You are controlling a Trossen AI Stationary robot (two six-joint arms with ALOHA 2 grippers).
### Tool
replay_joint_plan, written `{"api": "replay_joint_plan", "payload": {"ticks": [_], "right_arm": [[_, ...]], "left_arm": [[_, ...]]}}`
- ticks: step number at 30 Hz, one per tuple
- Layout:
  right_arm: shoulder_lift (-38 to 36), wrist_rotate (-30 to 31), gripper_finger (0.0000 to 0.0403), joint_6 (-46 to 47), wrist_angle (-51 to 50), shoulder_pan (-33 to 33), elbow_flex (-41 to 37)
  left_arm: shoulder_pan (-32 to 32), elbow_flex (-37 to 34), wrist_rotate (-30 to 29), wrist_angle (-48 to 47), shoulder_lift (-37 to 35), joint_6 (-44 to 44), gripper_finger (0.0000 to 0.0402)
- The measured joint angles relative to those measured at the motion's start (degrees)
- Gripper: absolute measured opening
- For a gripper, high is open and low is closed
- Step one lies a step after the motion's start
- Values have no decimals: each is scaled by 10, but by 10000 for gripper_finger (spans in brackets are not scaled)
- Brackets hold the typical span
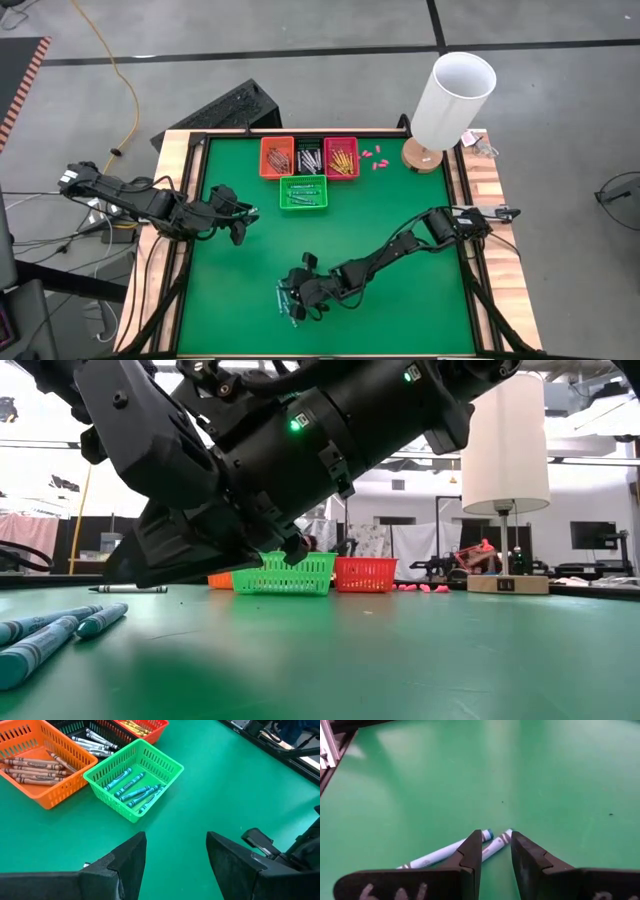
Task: Sort crayons
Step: Put a blue crayon in the green basket
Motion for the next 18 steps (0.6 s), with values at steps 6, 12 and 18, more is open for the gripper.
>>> {"api": "replay_joint_plan", "payload": {"ticks": [6,12,18], "right_arm": [[0,2,102,44,-40,-8,0],[-1,3,102,67,-68,-12,0],[-1,26,102,5,-32,4,0]], "left_arm": [[0,0,0,0,0,0,197],[0,0,0,0,0,4,197],[0,0,7,0,0,8,197]]}}
